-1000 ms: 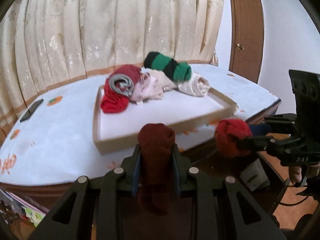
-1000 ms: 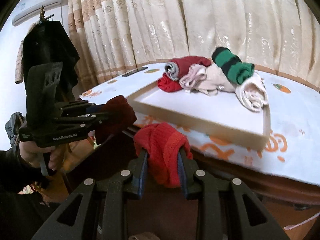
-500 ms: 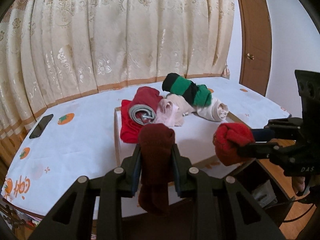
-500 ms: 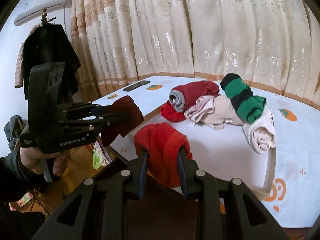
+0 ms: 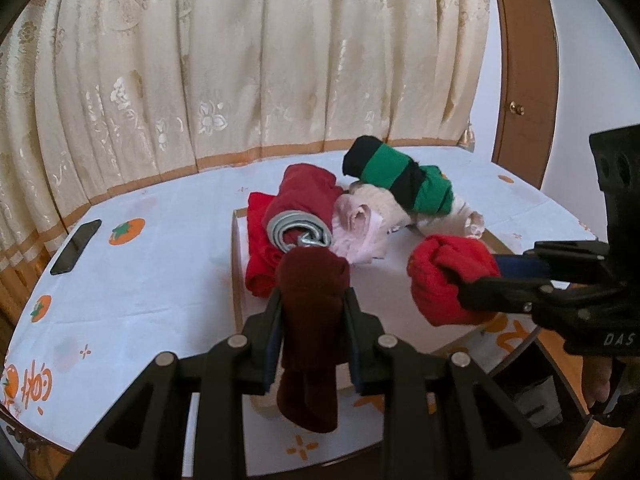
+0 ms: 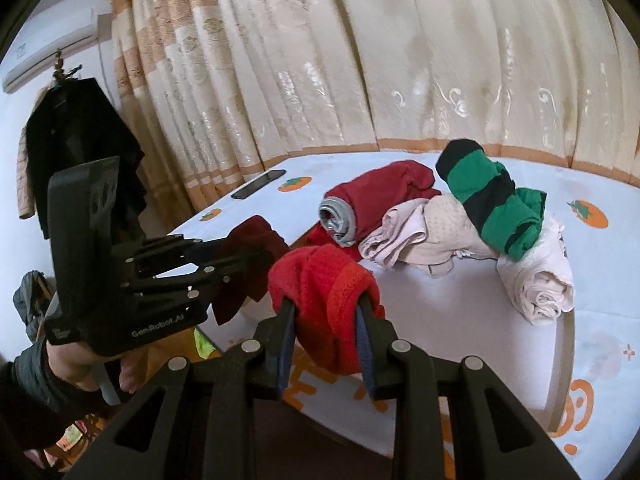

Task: Take underwear out of drawer
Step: 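Lower both garments into the tray and open both grippers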

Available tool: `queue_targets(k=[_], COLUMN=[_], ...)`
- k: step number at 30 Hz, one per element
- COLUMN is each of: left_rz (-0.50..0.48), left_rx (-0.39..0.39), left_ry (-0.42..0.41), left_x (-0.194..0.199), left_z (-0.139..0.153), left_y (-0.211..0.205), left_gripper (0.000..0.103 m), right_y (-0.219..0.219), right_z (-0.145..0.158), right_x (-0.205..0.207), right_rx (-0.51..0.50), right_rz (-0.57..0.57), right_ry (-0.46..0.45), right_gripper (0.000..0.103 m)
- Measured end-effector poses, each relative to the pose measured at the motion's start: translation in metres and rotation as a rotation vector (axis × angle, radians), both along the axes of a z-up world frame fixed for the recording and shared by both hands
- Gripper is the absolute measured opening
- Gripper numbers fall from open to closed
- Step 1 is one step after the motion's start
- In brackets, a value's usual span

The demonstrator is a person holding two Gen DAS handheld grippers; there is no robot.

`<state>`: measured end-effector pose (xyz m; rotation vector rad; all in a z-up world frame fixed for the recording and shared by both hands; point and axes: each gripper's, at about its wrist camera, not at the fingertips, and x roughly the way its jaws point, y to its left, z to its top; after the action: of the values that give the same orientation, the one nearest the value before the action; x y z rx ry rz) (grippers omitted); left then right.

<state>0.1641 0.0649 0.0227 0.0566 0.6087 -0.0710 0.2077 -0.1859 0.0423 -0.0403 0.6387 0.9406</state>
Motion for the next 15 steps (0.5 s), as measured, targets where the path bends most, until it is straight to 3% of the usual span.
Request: queue_targets(k=[15], left_rz=[-0.004], left_rx=[-0.057], left_ry=[0.110], left_x=[0.035], left_z=[-0.023], left_y=[0.009], left_gripper=[0.025], right_y=[0.026], right_z=[-0.024], right_x=[0.034], right_rx=[-0.068], right_rz=[-0.022], right_ry=[0.075], right_gripper=[0.030])
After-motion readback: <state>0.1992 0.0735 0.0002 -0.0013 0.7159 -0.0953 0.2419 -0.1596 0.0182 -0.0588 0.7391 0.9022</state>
